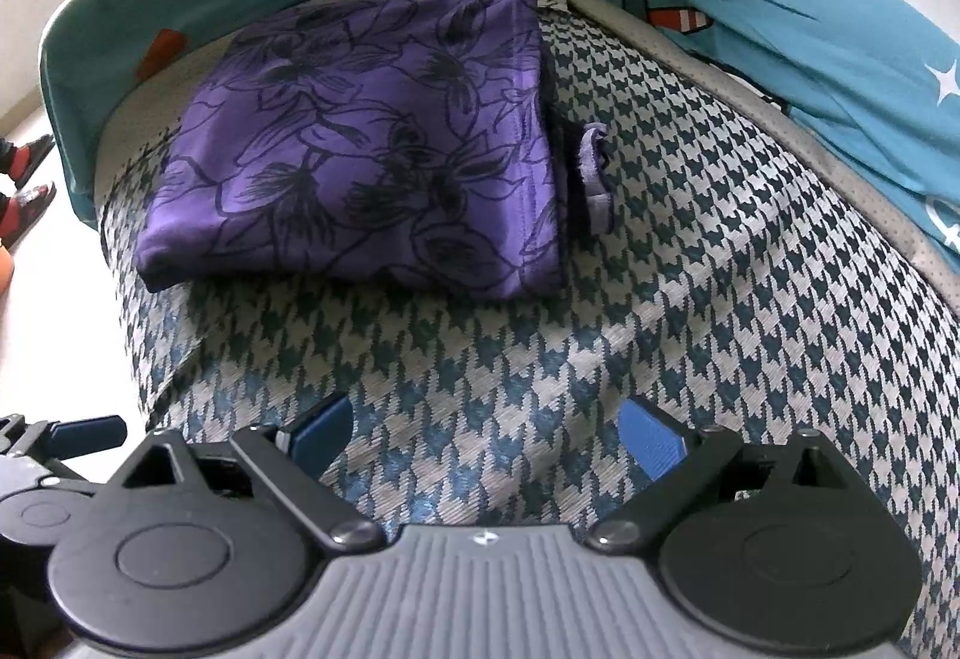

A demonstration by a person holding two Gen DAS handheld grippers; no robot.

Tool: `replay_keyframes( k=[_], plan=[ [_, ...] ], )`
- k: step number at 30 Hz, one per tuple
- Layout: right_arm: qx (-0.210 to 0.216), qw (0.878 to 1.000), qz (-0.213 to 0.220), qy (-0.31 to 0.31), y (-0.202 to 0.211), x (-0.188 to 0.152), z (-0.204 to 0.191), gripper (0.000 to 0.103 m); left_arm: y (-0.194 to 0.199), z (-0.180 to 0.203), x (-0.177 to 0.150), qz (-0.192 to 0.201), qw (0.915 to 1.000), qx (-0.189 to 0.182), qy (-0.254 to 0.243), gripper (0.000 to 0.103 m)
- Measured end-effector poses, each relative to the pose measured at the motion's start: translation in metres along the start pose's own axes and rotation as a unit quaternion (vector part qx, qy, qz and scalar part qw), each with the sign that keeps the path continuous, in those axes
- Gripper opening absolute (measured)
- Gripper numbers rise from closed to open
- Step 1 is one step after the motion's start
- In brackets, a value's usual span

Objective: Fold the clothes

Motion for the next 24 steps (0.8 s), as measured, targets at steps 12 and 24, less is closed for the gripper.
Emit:
replay_keyframes(
  k=[12,24],
  plan=[
    [-0.008,1.0,-0.002,0.005,0.0017,0.0002,0.0013,0.096,0.0012,0.0043,-0.0017,-0.004,0.9999,-0.013,-0.004,0.103],
    [-0.012,1.0,0.0,0.007,0.0043,0.0006,0.0019,0.096,0.0028,0.0095,-0.003,-0.003,0.9996,-0.025,-0.011,0.103]
  ],
)
Point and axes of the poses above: each gripper's, at about its wrist camera, not at the fingertips, and y roughly against the way its jaws point, z to its right, x to its top, the point moved 5 cm from there along -y, roughly the way its jaws point, and after that the axes turned 11 degrees about -x, right-handed, at the moved point
